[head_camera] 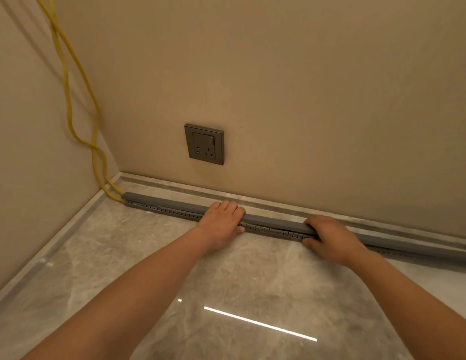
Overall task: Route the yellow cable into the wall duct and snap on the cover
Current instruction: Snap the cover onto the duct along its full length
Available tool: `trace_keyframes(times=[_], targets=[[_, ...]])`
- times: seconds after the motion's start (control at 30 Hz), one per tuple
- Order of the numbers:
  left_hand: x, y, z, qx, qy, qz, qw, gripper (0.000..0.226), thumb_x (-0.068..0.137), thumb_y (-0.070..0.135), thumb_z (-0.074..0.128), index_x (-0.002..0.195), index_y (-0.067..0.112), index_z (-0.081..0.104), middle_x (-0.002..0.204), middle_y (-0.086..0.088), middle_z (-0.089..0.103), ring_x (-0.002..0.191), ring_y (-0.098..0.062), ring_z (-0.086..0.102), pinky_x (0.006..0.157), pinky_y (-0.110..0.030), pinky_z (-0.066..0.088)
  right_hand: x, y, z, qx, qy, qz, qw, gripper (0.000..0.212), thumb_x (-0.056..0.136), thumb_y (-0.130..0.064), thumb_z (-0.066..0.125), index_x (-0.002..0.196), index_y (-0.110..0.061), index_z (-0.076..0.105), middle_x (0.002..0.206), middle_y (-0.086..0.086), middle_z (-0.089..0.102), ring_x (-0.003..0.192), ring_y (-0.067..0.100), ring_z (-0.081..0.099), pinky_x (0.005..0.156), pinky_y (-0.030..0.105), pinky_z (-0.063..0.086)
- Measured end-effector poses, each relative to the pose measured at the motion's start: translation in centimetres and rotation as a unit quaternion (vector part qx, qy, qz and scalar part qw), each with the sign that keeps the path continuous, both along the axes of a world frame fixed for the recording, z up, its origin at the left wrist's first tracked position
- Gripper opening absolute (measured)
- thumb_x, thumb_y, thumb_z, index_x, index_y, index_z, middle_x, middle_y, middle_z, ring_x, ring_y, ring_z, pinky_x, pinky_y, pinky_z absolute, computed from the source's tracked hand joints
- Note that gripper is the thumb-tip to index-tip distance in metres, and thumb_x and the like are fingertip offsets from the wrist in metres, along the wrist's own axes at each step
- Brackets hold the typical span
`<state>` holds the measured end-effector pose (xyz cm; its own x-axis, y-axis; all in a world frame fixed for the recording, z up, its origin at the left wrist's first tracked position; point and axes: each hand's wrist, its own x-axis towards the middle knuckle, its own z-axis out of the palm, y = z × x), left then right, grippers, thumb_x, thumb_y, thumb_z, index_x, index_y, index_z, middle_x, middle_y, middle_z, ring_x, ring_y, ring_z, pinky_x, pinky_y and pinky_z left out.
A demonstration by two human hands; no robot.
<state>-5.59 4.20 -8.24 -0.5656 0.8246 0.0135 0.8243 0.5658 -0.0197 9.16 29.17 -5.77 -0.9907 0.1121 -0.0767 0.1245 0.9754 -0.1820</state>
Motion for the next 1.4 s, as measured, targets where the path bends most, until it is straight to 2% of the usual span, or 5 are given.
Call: trace_keyframes(times=[0.33, 0.57, 0.77, 0.93, 1.4], targets=[[5.8, 6.7, 0.7, 0.023, -0.034, -0.075, 0.996, 0.042, 0.099, 0.033, 0.041, 0.138, 0.017, 0.038, 0.131, -0.005, 0.047, 0.118, -0.024, 0.045, 0.097, -0.037, 0.037, 2.1, -0.6, -0.4, -0.036, 0.000, -0.014, 0.999, 0.034, 0.090, -0.036, 0.059, 0.122, -0.027, 0.056, 0.105, 0.000, 0.061, 0.100, 0.022, 0.055, 0.081, 0.034, 0.045], [7.9, 9.5, 0.4, 0.015, -0.043, -0.101, 0.994, 0.039, 0.100, 0.030, 0.042, 0.136, 0.016, 0.041, 0.125, -0.005, 0.050, 0.112, -0.025, 0.048, 0.089, -0.038, 0.044, 4.5, 1.1, -1.3, -0.002, -0.004, -0.002, 1.000, 0.053, 0.097, -0.032, 0.047, 0.147, -0.018, 0.035, 0.126, 0.003, 0.048, 0.115, 0.024, 0.046, 0.093, 0.035, 0.044], [8.6, 9.9, -0.7, 0.015, 0.001, -0.088, 0.996, 0.031, 0.101, 0.030, 0.035, 0.125, 0.013, 0.042, 0.121, -0.007, 0.047, 0.107, -0.024, 0.045, 0.088, -0.035, 0.039, 5.6, 1.0, -2.4, 0.024, 0.057, -0.005, 0.998, 0.039, 0.098, -0.031, 0.044, 0.136, -0.022, 0.045, 0.117, -0.002, 0.053, 0.104, 0.021, 0.049, 0.089, 0.034, 0.040], [9.3, 11.3, -1.3, 0.016, 0.027, -0.069, 0.997, 0.043, 0.099, 0.047, 0.030, 0.119, 0.013, 0.044, 0.118, -0.006, 0.047, 0.107, -0.025, 0.044, 0.094, -0.036, 0.035, 4.9, 1.6, -2.4, 0.005, 0.042, 0.010, 0.999, 0.034, 0.096, -0.030, 0.047, 0.129, -0.023, 0.050, 0.115, -0.002, 0.054, 0.105, 0.020, 0.048, 0.088, 0.034, 0.038], [10.7, 11.4, -2.6, 0.055, 0.079, -0.028, 0.995, 0.034, 0.098, 0.042, 0.033, 0.113, 0.016, 0.050, 0.109, -0.002, 0.054, 0.100, -0.023, 0.048, 0.087, -0.035, 0.037, 6.2, 0.7, -3.5, 0.003, 0.105, -0.013, 0.994, 0.040, 0.098, -0.025, 0.047, 0.138, -0.018, 0.047, 0.116, 0.000, 0.061, 0.104, 0.025, 0.054, 0.095, 0.037, 0.040]])
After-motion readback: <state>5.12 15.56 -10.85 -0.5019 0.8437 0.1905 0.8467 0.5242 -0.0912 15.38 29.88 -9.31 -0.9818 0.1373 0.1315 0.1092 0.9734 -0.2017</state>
